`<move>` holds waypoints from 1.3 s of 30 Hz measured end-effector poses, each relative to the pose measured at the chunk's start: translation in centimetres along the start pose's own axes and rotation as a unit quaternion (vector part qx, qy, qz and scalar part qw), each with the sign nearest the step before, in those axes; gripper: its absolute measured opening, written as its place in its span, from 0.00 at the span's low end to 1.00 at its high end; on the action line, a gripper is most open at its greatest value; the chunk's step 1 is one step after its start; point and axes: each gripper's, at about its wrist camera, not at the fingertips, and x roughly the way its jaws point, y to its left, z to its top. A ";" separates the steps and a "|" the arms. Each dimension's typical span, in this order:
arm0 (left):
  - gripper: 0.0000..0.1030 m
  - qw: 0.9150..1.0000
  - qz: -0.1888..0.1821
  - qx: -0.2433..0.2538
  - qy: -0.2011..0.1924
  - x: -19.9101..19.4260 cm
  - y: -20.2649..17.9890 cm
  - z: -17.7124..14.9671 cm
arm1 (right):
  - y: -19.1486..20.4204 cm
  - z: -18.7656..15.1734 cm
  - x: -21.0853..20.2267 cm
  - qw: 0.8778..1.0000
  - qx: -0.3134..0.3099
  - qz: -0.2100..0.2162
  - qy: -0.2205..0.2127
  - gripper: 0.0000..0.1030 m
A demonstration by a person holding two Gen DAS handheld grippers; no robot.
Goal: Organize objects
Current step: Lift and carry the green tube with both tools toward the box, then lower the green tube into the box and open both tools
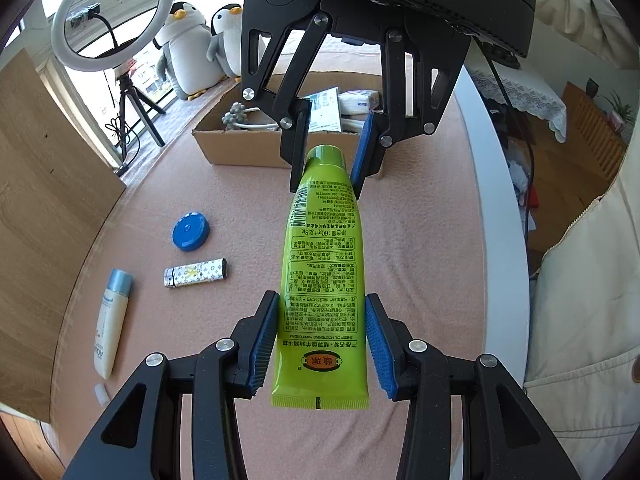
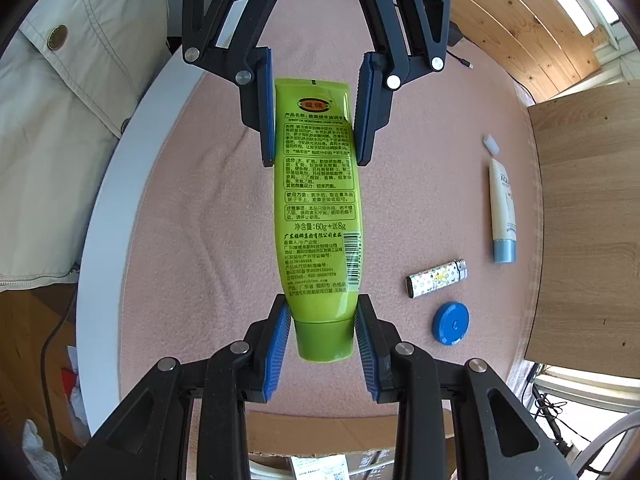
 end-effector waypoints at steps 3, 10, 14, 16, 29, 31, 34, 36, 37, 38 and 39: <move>0.45 1.000 -0.007 0.019 -0.003 1.0 -0.1 2.4 | 0.2 -2.1 -0.8 1.000 0.018 -0.006 0.003 0.28; 0.45 0.997 -0.030 0.070 -0.014 3.9 -0.5 9.2 | 0.9 -7.8 -2.4 0.997 0.071 -0.019 0.024 0.28; 0.45 0.994 -0.044 0.098 -0.017 5.6 -0.8 13.0 | 1.4 -11.1 -3.2 0.994 0.102 -0.026 0.039 0.28; 0.45 0.993 -0.050 0.109 -0.019 6.6 -1.0 14.8 | 1.7 -12.8 -3.7 0.992 0.118 -0.029 0.042 0.28; 0.45 0.984 -0.096 0.148 -0.022 11.9 -2.5 20.8 | 4.4 -20.9 -4.4 0.978 0.198 -0.032 0.066 0.28; 0.45 0.984 -0.099 0.148 -0.022 12.3 -2.4 20.8 | 4.6 -21.4 -4.3 0.976 0.203 -0.030 0.066 0.28; 0.45 0.984 -0.101 0.147 -0.021 12.7 -2.3 21.1 | 4.8 -21.8 -4.2 0.976 0.208 -0.029 0.066 0.28; 0.45 0.984 -0.102 0.144 -0.020 12.8 -2.1 21.2 | 4.9 -22.0 -4.3 0.975 0.210 -0.028 0.066 0.28; 0.46 0.985 -0.101 0.139 -0.019 12.9 -1.9 21.2 | 4.9 -22.2 -4.3 0.975 0.210 -0.028 0.066 0.28; 0.48 0.986 -0.097 0.131 -0.018 13.1 -1.8 21.3 | 4.8 -22.3 -4.3 0.975 0.211 -0.028 0.066 0.28; 0.58 0.989 -0.081 0.124 -0.017 13.1 -1.6 21.3 | 4.7 -22.4 -4.2 0.975 0.212 -0.029 0.066 0.28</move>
